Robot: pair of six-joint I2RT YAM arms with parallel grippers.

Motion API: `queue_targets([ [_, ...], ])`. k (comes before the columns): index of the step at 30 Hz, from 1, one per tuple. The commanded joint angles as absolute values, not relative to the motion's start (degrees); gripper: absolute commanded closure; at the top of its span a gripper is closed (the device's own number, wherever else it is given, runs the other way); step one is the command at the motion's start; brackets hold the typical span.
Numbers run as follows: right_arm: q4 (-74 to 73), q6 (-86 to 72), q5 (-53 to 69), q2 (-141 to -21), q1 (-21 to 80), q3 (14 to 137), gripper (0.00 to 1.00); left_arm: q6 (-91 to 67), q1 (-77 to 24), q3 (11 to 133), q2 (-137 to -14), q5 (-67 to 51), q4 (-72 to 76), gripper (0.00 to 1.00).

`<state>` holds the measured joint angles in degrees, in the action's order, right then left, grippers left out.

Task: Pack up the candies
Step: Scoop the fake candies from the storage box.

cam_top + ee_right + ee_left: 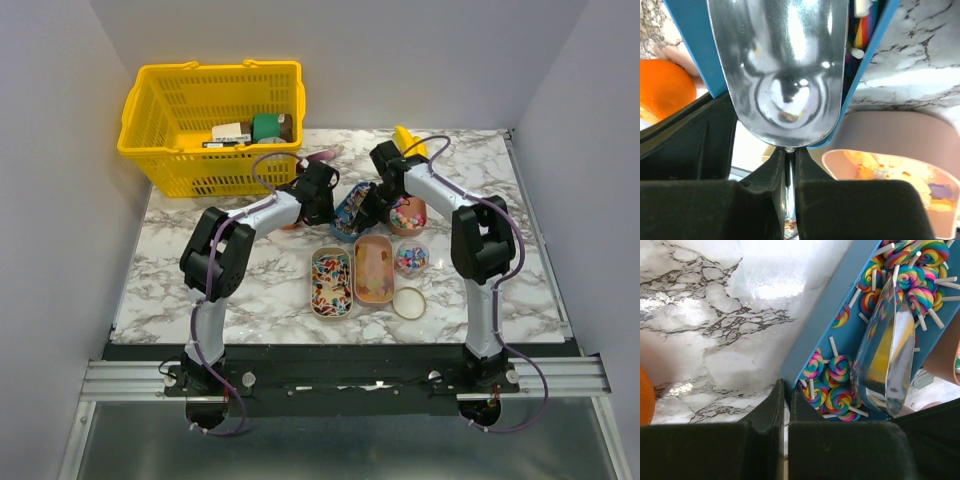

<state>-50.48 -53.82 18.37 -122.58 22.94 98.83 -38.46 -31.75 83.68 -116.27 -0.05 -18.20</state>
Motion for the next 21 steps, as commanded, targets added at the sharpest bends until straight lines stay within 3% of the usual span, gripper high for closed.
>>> queue_targets([
  [1, -50.72, -45.98, -3.6, -126.83, 20.74, 95.54, 0.99, -37.26, -30.41, 84.11, -118.39, 1.84, -23.73, 1.0],
  [8, -48.78, -39.91, -3.6, -123.49, 23.47, 93.17, 0.99, -37.88, -30.41, 84.64, -118.57, 2.02, -24.08, 0.99],
  [13, -47.9, -38.5, -2.46, -121.91, 23.91, 90.89, 0.99, -37.88, -30.41, 84.73, -118.48, 2.2, -24.08, 0.92],
  [21, -45.97, -34.9, -0.71, -114.88, 24.87, 87.98, 0.99, -37.79, -30.41, 84.64, -117.6, 2.72, -23.91, 0.69],
])
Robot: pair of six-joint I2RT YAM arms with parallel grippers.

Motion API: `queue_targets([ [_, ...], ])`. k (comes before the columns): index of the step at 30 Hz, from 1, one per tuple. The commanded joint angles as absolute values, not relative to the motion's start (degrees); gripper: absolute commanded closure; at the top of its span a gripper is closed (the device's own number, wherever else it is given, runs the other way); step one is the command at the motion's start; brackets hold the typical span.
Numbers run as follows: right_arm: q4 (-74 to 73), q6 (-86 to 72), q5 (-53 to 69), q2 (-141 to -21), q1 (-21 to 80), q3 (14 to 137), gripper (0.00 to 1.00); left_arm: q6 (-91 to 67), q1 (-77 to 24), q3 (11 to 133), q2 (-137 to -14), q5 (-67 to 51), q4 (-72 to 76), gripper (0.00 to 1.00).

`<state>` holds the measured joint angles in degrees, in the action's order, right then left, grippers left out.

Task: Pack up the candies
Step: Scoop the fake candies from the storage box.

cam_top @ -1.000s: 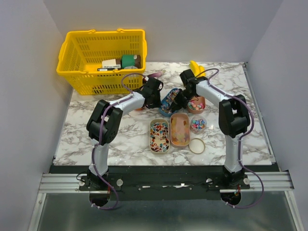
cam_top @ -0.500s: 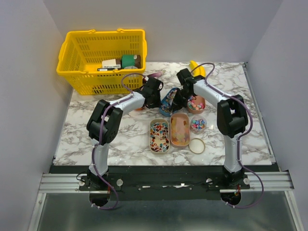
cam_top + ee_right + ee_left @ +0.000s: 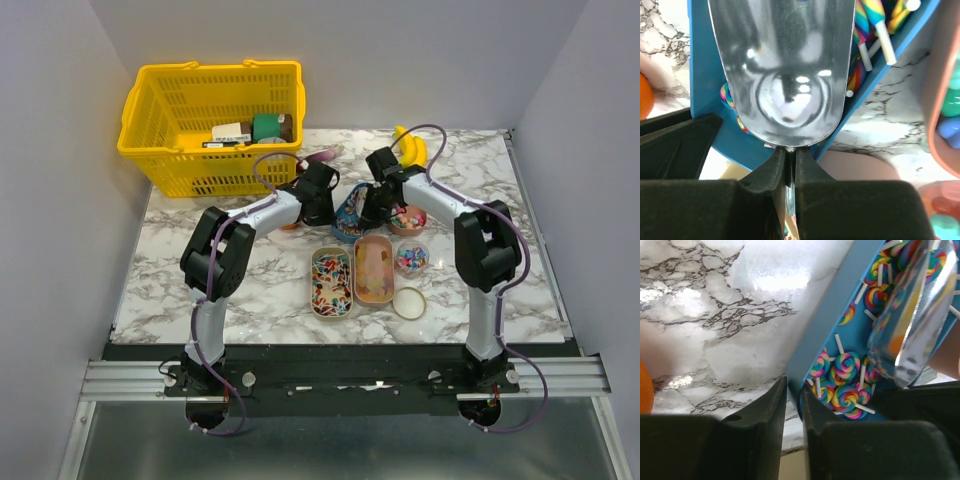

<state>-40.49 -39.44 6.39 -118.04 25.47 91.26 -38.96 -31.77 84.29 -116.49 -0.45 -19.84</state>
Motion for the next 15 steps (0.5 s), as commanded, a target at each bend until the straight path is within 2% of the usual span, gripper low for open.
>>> queue_targets([
  [1, -45.97, -34.72, -0.44, -114.0, 24.96, 87.72, 0.99, -37.71, -30.41, 84.64, -117.42, 2.72, -23.73, 0.66],
  [2, -45.44, -34.28, 1.21, -112.25, 24.96, 87.45, 0.99, -37.62, -30.41, 84.64, -117.16, 2.9, -23.56, 0.59],
  [5, -45.61, -33.05, 2.02, -110.05, 25.4, 86.57, 0.99, -37.44, -30.41, 84.38, -116.37, 2.99, -22.94, 0.5],
  [15, -48.25, -33.22, 6.06, -101.61, 25.49, 84.11, 0.99, -37.0, -30.41, 82.0, -112.42, 3.25, -20.04, 0.21],
])
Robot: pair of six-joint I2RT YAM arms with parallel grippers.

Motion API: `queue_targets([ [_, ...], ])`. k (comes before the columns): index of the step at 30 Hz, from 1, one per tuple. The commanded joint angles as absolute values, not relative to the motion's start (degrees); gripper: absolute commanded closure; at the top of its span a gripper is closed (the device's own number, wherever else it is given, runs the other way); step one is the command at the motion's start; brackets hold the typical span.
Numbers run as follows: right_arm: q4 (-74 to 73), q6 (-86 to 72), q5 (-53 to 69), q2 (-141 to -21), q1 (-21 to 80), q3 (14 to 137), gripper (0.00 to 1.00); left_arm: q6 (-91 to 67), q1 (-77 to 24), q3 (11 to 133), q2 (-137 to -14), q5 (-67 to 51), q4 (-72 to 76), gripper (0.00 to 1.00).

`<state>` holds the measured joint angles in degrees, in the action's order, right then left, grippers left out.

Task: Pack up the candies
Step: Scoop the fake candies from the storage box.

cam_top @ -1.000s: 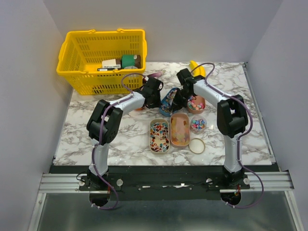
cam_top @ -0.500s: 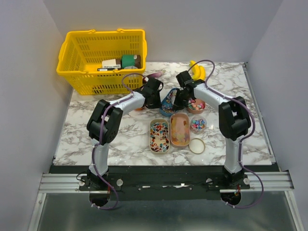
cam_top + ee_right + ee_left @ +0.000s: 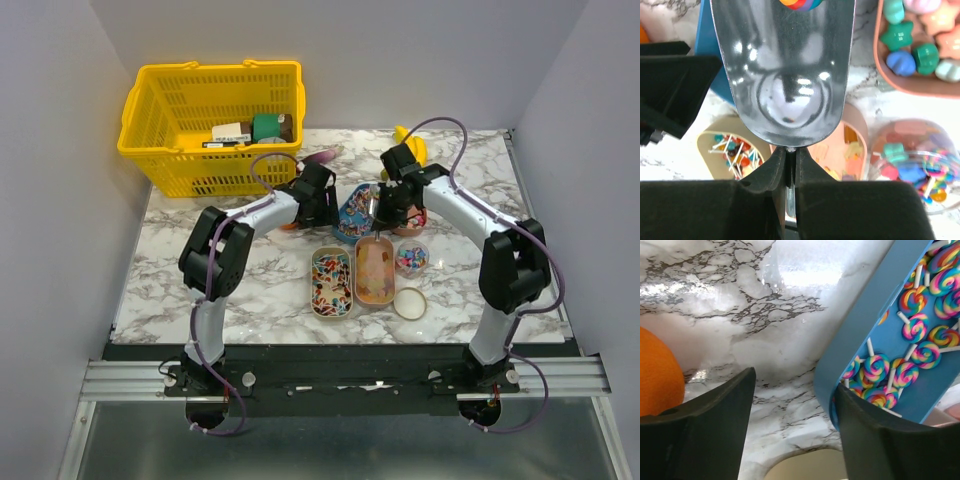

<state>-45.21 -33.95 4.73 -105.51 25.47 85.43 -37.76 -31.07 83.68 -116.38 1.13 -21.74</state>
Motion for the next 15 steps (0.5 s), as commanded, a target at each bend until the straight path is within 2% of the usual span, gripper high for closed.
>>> queue_targets([
  [1, -48.69, -33.31, 6.67, -99.95, 25.49, 83.76, 0.99, -37.0, -30.41, 81.31, -111.98, 3.34, -19.6, 0.18],
  [6, -52.73, -34.62, 11.24, -94.14, 25.49, 79.38, 0.99, -36.56, -30.41, 78.14, -107.59, 4.04, -18.28, 0.01],
  [11, -54.05, -35.25, 17.91, -87.55, 25.05, 73.22, 1.0, -35.77, -30.41, 72.43, -101.53, 5.62, -16.61, 0.01],
  [15, -55.81, -34.46, 18.72, -81.06, 25.05, 68.83, 0.99, -35.51, -30.5, 67.86, -97.22, 6.76, -15.82, 0.01],
])
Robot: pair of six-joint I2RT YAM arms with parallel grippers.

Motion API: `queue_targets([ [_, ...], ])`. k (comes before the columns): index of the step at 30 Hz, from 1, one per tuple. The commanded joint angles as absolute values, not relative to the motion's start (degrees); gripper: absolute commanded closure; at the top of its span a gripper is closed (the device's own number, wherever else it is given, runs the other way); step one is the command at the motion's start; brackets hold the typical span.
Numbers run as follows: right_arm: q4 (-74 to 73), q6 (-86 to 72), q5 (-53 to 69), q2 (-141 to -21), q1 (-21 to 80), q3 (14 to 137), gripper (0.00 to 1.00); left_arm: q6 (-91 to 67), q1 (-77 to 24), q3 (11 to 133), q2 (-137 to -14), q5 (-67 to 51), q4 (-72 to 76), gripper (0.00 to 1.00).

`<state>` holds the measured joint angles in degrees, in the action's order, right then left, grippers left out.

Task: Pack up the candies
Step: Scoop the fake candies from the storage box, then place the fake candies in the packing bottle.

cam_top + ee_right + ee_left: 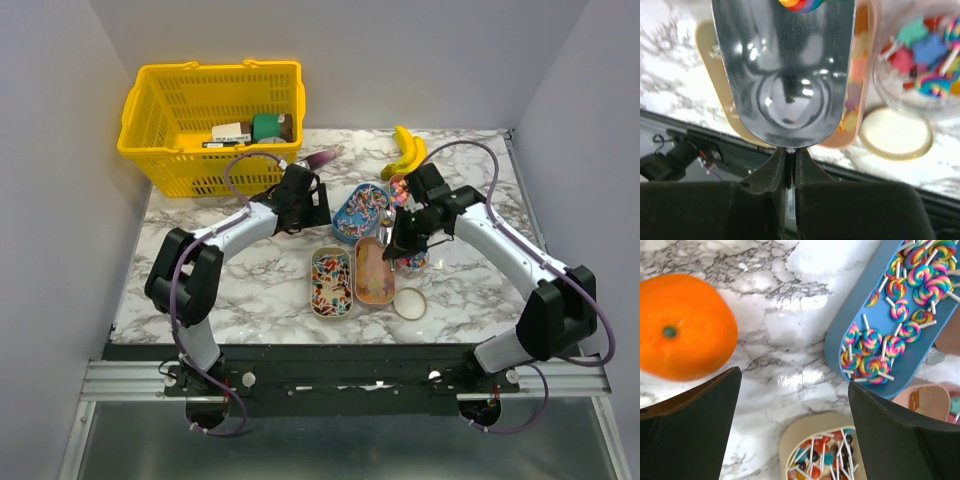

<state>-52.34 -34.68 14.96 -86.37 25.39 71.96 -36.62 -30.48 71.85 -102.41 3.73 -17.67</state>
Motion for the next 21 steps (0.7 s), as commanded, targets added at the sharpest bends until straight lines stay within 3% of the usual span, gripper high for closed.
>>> queue_targets([
  [1, -56.42, -34.37, 18.46, -80.08, 24.96, 67.34, 0.99, -35.51, -30.5, 66.02, -96.42, 7.03, -15.65, 0.01],
  [9, -56.87, -41.38, 22.84, -71.64, 23.65, 57.49, 0.99, -35.42, -30.5, 61.61, -92.2, 7.47, -15.91, 0.01],
  [21, -43.34, -50.62, 39.09, -63.46, 14.6, 42.81, 0.99, -36.21, -30.59, 61.08, -92.99, 5.98, -15.91, 0.01],
])
